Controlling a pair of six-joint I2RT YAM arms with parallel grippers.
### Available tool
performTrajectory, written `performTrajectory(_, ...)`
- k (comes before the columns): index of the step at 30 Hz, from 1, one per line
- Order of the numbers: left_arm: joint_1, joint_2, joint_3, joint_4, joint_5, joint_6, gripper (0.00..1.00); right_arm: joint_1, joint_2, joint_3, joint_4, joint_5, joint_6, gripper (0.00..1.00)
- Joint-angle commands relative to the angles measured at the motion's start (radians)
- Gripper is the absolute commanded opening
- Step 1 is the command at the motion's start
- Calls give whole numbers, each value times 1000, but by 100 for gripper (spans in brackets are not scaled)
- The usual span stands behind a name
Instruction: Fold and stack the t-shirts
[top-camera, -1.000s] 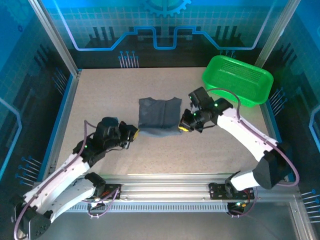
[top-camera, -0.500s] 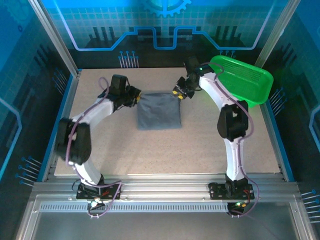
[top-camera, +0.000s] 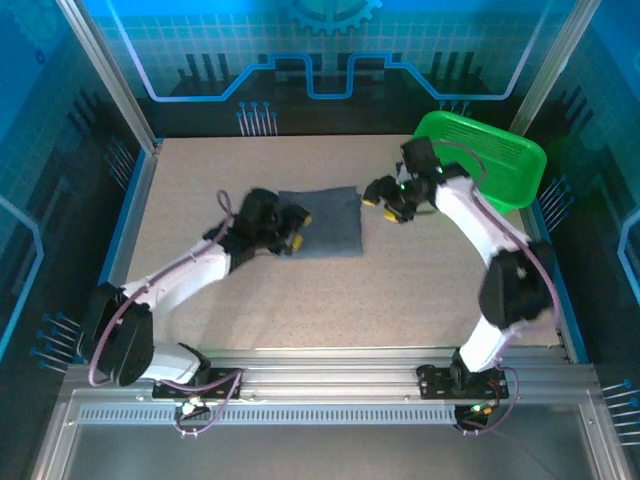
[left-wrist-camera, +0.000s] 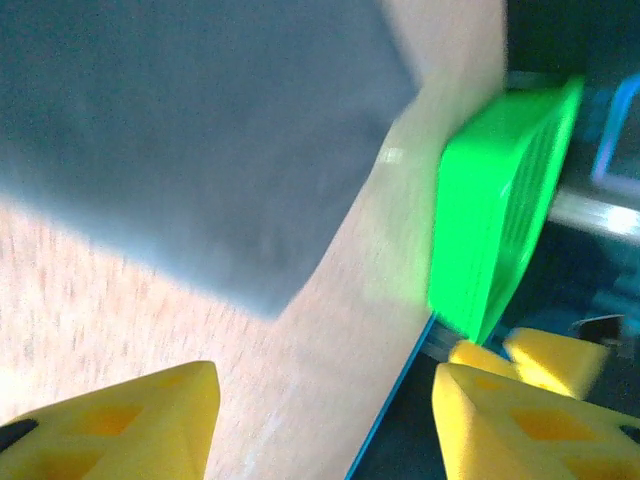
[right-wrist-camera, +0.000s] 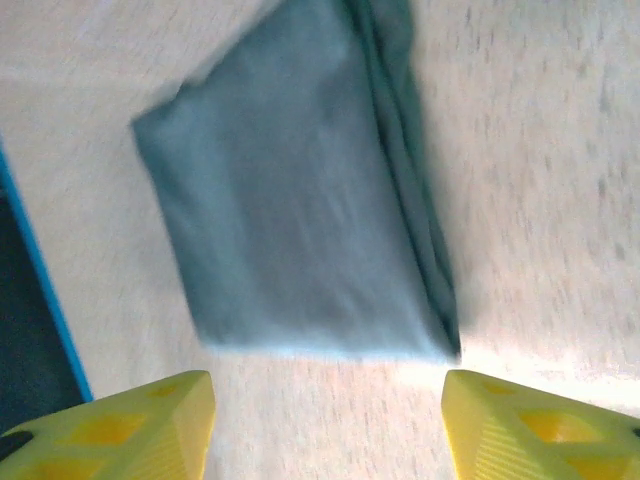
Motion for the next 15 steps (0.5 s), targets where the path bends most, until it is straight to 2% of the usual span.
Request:
performTrajectory(1, -127, 93, -75, 213, -165, -248, 65, 2, -184, -253, 279, -103, 60, 65)
performTrajectory(4, -187, 246, -37, 349, -225, -338, 68, -12, -313, -361, 303, -136, 75, 65)
performTrajectory(7, -205, 375, 17, 421, -283, -419, 69, -25, -388, -387, 252, -143, 57, 65)
performTrajectory(10, -216, 462, 61, 426, -332, -490, 69, -44, -439, -403, 208, -147, 48, 65)
performTrajectory(13, -217, 541, 93, 446, -364, -530, 65, -64, -476, -423, 195, -163, 48, 65)
performTrajectory(15, -213, 588, 107, 477, -392, -549, 59, -69, -491, -428, 183, -172, 45, 65)
